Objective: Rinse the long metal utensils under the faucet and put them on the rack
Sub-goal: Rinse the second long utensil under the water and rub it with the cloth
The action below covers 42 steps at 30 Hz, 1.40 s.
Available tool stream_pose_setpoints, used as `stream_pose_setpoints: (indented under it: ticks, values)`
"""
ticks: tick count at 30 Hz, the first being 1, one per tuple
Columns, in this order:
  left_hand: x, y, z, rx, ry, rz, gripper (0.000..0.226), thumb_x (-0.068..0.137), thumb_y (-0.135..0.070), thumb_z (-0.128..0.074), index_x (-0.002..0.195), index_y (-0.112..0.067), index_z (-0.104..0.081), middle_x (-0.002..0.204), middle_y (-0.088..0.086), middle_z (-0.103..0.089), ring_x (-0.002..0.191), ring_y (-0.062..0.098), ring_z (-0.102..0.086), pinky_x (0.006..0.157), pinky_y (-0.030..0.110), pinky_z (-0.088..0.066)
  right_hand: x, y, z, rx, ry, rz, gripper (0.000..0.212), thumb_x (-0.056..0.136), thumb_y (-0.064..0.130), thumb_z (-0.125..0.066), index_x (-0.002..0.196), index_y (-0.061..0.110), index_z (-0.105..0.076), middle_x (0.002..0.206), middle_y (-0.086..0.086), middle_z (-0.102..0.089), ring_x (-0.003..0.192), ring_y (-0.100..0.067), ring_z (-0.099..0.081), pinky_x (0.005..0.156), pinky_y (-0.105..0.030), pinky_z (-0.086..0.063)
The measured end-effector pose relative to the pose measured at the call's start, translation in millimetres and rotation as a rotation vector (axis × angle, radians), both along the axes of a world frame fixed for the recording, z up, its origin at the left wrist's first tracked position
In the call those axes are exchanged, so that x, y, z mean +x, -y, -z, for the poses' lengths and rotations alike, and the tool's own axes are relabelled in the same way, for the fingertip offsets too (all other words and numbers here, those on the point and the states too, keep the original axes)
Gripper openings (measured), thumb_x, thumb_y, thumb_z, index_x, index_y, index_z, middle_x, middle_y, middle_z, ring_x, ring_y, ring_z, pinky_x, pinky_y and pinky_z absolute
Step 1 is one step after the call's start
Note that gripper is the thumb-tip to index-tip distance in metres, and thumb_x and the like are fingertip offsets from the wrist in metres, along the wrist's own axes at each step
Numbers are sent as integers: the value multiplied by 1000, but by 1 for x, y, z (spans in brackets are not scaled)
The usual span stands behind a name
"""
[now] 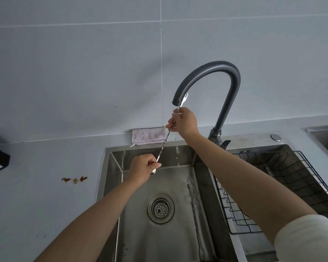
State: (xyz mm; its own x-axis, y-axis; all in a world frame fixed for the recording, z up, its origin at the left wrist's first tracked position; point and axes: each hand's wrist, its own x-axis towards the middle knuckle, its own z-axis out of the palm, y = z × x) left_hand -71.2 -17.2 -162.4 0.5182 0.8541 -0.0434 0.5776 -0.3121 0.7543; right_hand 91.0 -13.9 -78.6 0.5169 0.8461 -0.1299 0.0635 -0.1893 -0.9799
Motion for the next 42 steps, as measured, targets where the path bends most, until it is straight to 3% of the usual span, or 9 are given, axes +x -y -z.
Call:
stream_pose_setpoints:
  ticks: [5,10,12,14,17,23,30,35,42]
  values:
    - [4,-4,-8,3,15,5,34,81,-12,-67,55,-22,-48,51,-8,-46,48,3,-42,52,16,-33,-3,1,-5,-16,-117,-39,36,100,23,-37,71,5,-50,60,-11,-57,37,-9,-59,48,-25,-54]
    - [11,-11,-18,5,52,-12,17,80,-11,-68,72,3,-66,51,-6,-46,42,1,-43,51,12,-34,-1,3,-6,94,-176,-98,19,97,6,-41,82,3,-52,67,-10,-58,44,-5,-63,54,-21,-56]
    - [13,-16,-20,9,67,-20,18,80,-10,-68,75,7,-66,50,-5,-47,44,1,-43,56,19,-39,2,6,-7,96,-209,-86,22,97,7,-43,77,6,-52,68,-9,-59,45,-6,-64,55,-22,-56]
    - [17,-19,-24,1,90,-13,16,80,-9,-68,76,7,-67,53,-4,-51,51,10,-48,62,28,-45,2,9,-7,61,-201,-74,30,99,17,-40,74,7,-52,67,-9,-61,42,-7,-63,52,-22,-56]
    - [23,-22,-29,18,103,3,16,80,-10,-68,80,6,-68,55,-5,-53,52,12,-47,58,23,-41,1,10,-7,44,-200,-58,37,101,24,-35,72,7,-51,64,-10,-61,41,-7,-62,48,-20,-55]
    - [33,-29,-35,43,93,-1,16,82,-11,-66,83,4,-70,60,1,-56,52,8,-48,62,25,-43,6,10,-10,129,-218,-96,14,94,3,-48,83,6,-56,71,-9,-61,48,-4,-65,57,-20,-57]
    - [46,-28,-43,17,127,-18,16,82,-10,-66,83,6,-69,67,8,-58,51,7,-45,55,17,-35,5,10,-11,16,-183,-54,34,100,21,-39,72,7,-52,65,-9,-61,46,-11,-63,51,-22,-56]
    - [52,-34,-51,4,151,-46,17,82,-10,-66,82,7,-69,64,9,-58,53,12,-45,57,23,-37,9,10,-6,87,-178,-115,10,95,1,-45,90,4,-53,72,-7,-62,54,-6,-65,61,-19,-57]
    - [60,-41,-65,67,212,-56,17,83,-11,-65,83,5,-71,65,7,-61,49,8,-49,60,19,-42,9,10,-8,91,-262,-78,21,93,3,-51,73,6,-57,70,-10,-61,47,-3,-64,55,-15,-56]
